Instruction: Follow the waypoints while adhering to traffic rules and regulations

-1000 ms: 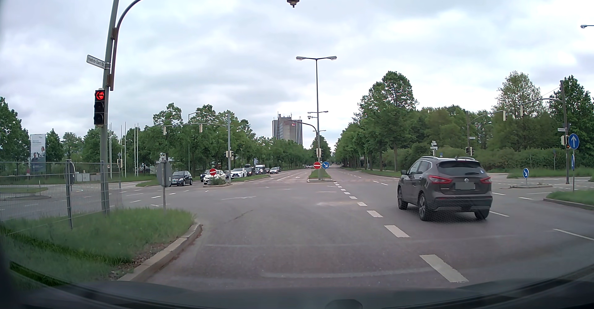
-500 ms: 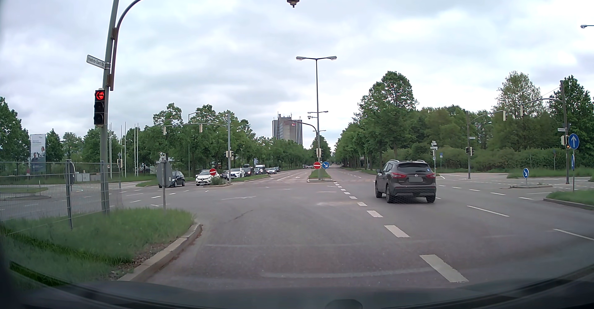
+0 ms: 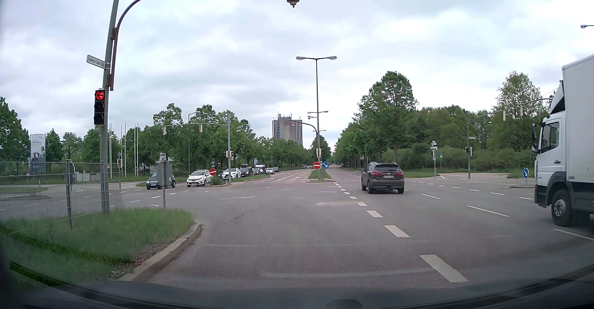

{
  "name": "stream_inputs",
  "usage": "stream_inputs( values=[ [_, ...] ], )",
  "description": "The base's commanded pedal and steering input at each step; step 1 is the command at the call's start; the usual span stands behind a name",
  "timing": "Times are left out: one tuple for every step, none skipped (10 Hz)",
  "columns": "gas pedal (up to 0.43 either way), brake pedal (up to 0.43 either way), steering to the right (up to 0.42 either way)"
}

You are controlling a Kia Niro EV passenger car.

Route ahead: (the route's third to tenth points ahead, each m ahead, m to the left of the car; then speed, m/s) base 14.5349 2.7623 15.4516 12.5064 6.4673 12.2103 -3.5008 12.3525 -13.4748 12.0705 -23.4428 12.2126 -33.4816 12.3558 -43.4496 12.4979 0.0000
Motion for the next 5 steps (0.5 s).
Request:
stream_inputs(
  values=[
    [0.0, 0.262, -0.003],
    [0.0, 0.262, -0.003],
    [0.0, 0.268, -0.003],
    [0.0, 0.262, -0.003],
    [0.0, 0.262, -0.003]
  ],
)
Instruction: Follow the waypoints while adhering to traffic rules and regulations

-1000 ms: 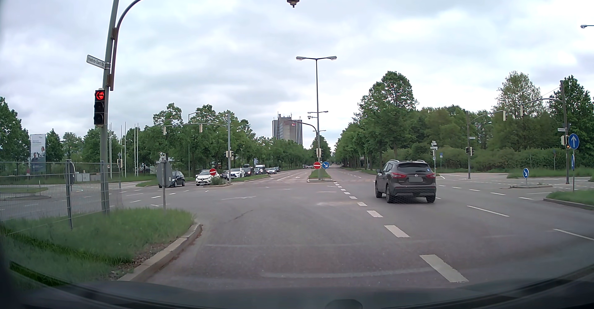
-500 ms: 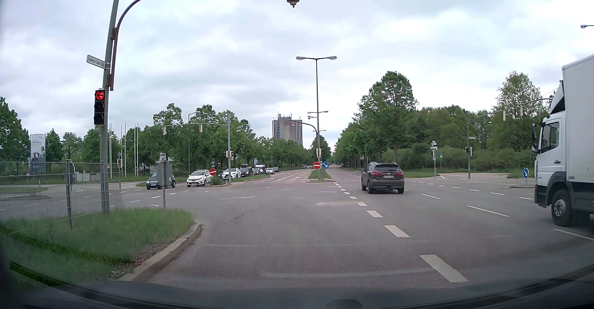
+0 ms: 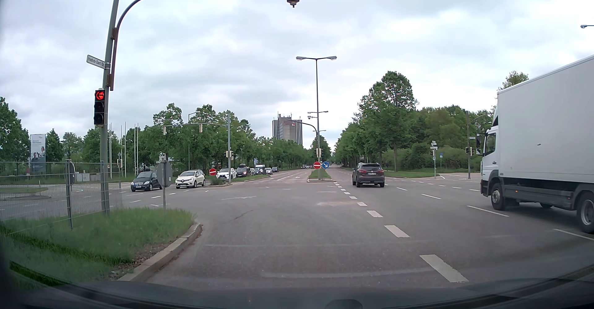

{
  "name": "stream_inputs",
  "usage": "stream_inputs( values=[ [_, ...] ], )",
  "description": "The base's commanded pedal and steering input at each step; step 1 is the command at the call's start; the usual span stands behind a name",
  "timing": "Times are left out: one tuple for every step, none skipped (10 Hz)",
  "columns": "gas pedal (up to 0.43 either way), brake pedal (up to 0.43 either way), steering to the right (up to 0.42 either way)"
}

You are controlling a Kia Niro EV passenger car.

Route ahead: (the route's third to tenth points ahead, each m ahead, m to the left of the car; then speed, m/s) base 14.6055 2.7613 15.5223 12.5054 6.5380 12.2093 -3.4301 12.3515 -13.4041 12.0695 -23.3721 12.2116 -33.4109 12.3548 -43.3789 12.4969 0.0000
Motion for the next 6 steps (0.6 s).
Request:
stream_inputs(
  values=[
    [0.0, 0.262, -0.003],
    [0.0, 0.262, -0.003],
    [0.0, 0.262, -0.003],
    [0.0, 0.262, -0.003],
    [0.0, 0.268, -0.003],
    [0.0, 0.268, -0.003]
  ],
)
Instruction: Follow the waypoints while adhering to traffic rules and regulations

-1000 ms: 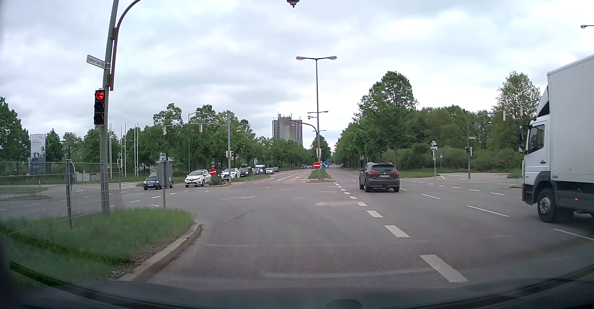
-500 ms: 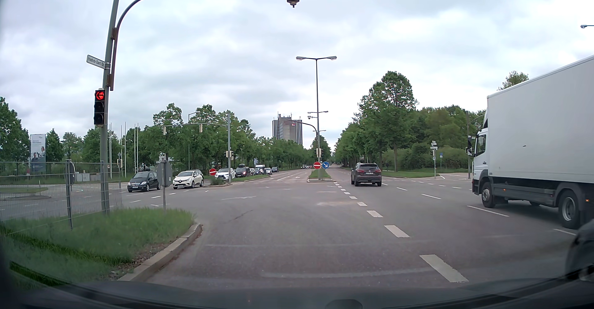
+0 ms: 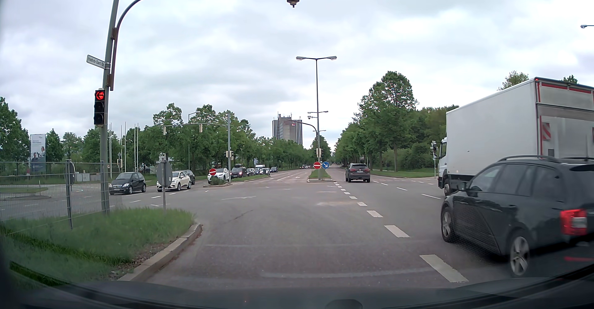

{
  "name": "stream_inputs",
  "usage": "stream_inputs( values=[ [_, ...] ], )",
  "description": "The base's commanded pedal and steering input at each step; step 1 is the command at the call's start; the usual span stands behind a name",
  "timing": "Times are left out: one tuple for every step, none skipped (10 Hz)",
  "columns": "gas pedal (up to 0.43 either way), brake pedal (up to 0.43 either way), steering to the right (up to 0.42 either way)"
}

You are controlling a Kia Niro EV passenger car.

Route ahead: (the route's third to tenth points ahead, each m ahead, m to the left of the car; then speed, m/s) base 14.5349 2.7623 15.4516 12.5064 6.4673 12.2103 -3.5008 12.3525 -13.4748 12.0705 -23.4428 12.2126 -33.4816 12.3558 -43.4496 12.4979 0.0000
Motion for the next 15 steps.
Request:
stream_inputs(
  values=[
    [0.0, 0.262, -0.003],
    [0.0, 0.262, -0.003],
    [0.0, 0.268, -0.003],
    [0.0, 0.262, -0.003],
    [0.0, 0.262, -0.003],
    [0.0, 0.268, -0.003],
    [0.0, 0.268, -0.003],
    [0.0, 0.262, -0.003],
    [0.0, 0.262, -0.003],
    [0.0, 0.262, -0.003],
    [0.0, 0.256, -0.003],
    [0.0, 0.262, -0.003],
    [0.0, 0.262, -0.003],
    [0.0, 0.262, -0.003],
    [0.0, 0.262, -0.003]
  ],
)
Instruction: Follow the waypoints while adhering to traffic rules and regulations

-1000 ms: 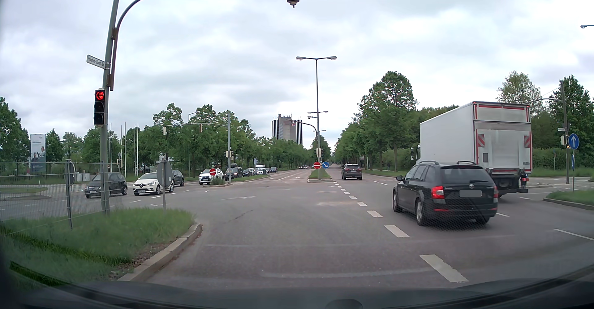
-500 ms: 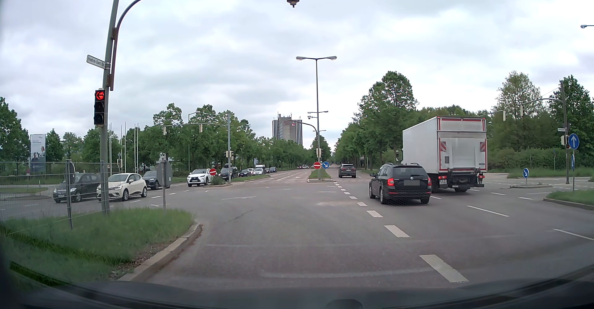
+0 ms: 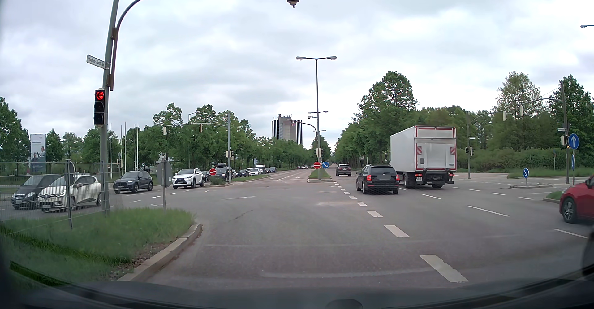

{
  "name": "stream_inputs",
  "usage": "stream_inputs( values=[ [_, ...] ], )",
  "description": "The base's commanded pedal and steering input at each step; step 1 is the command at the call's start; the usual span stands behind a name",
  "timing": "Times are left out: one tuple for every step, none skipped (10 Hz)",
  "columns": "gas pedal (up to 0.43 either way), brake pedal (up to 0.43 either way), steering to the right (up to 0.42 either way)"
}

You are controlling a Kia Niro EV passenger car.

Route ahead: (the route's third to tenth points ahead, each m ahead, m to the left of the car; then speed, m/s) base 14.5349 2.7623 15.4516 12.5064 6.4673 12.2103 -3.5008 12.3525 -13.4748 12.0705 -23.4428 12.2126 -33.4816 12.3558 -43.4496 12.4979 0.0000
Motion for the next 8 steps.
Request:
stream_inputs(
  values=[
    [0.0, 0.262, -0.003],
    [0.0, 0.262, -0.003],
    [0.0, 0.262, -0.003],
    [0.0, 0.262, -0.003],
    [0.0, 0.262, -0.003],
    [0.0, 0.262, -0.003],
    [0.0, 0.262, -0.003],
    [0.0, 0.262, -0.003]
  ],
)
